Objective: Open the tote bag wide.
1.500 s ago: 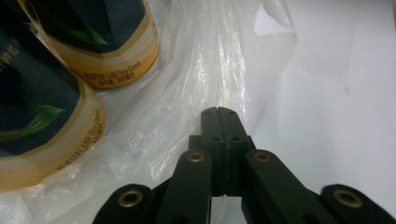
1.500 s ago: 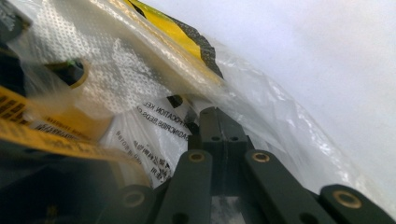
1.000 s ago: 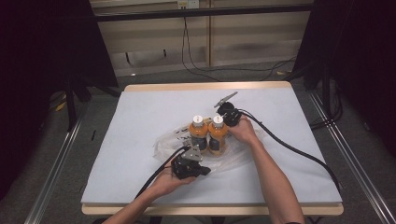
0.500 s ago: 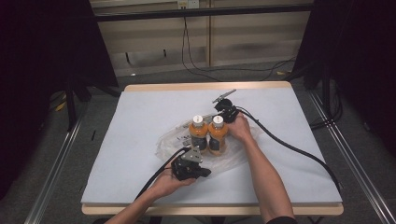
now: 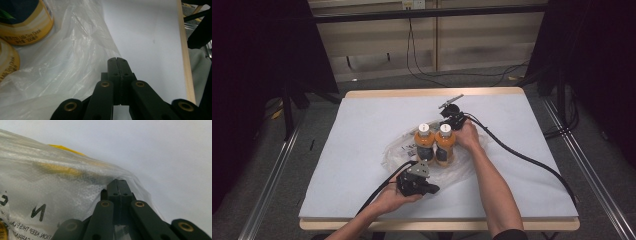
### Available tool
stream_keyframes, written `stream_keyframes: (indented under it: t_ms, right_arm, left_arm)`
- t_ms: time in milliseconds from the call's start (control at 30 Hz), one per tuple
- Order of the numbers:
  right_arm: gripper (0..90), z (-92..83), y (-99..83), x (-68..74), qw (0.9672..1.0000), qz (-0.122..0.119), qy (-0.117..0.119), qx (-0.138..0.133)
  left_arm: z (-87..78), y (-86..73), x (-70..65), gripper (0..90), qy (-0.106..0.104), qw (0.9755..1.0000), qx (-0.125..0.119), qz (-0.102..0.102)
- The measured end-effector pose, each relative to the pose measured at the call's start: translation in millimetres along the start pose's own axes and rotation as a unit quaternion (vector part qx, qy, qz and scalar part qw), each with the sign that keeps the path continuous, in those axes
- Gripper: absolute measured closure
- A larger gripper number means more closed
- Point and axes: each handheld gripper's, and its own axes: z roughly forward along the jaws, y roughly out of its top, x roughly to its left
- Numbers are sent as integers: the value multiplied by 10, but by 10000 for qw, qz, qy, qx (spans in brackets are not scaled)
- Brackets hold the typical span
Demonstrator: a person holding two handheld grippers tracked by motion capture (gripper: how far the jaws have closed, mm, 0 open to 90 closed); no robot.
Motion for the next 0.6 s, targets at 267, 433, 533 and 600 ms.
stream_keyframes:
  t_ms: [267, 433, 533, 600]
  right_arm:
    - [900, 31, 49, -23, 9999, 74, -147, 28]
    - [900, 68, 107, -2, 9987, -38, -508, 81]
    - [900, 79, 104, -31, 9987, 84, -499, 0]
    - [900, 82, 107, -31, 9986, 103, -512, -3]
  left_arm:
    - [2, 7, -50, 900, -90, 9999, 83, 74]
    - [11, 3, -68, 900, -77, 9999, 40, 107]
    - [-6, 15, -66, 900, -79, 9998, 175, 104]
    - [-2, 24, -72, 900, -29, 9997, 190, 178]
